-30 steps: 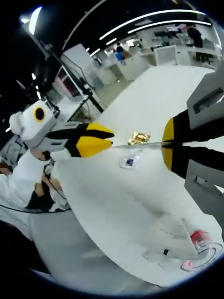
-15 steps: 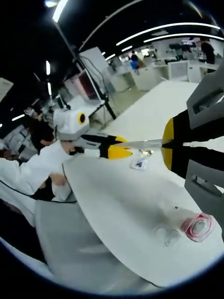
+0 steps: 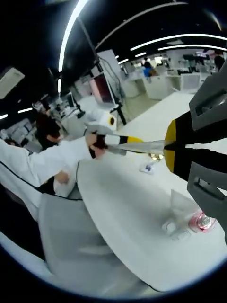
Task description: Arrange the skincare products in the storage area until every visible bottle or jar stands upright without overlapping.
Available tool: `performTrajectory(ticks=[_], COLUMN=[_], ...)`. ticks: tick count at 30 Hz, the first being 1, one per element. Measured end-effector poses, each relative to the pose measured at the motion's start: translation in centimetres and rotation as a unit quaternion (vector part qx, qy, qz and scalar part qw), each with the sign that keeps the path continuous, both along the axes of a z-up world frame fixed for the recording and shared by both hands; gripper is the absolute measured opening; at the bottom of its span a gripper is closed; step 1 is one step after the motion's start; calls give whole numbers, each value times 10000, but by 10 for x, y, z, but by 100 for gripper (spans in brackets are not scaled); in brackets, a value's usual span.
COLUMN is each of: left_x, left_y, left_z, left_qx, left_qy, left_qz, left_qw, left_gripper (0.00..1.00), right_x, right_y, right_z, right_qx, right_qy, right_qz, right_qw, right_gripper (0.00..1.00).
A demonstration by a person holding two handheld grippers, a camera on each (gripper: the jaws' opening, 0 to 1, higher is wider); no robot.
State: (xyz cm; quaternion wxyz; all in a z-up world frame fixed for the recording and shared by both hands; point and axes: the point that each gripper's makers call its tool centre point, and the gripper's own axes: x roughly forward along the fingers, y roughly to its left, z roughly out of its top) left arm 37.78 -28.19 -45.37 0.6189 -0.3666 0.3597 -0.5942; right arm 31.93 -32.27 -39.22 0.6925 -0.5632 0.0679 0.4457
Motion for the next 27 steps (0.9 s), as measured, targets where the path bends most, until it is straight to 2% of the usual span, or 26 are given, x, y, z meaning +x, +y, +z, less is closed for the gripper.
performTrajectory(ticks=[1,2,5,7,10,11,13,18,20,27], left_x=[-1,-7,-17,-18,-20,-20,-23,-24,-25,-29], left_y=[0,-1,-4,-5,-5,-5,-6,-6,-5,0], left_z=[2,2,-2,8,3,2,5,2,4,5], left_qx=[-111,-125,-75,-405,-380,-395,-502,-365,-370,-278], left_qy=[168,218,226,768,768,852,1016,926,961,799], left_qz=[-1,-125,-223,-198,-178,-153,-160,-56,-28,17], left_qw=[9998,9996,9995,9960,9962,9955,9934,9950,9947,9964], left_gripper=[17,17,17,18,18,18,18,9,6,2], right_x=[1,0,2,3,-2,-14,-18,-24,-28,-34], right_y=[1,1,3,5,10,23,30,39,42,42], right_z=[2,3,4,0,5,11,13,10,7,-9], right_qx=[-5,-9,-66,-103,-185,-155,-40,57,193,248], right_qy=[-46,-86,-165,-172,-230,-220,-181,-103,29,346], right_qz=[18,51,129,187,236,245,290,367,393,310], right_qw=[10000,9999,9998,9996,9993,9993,9994,9993,9990,9986], right_gripper=[0,0,0,0,0,0,0,0,0,0])
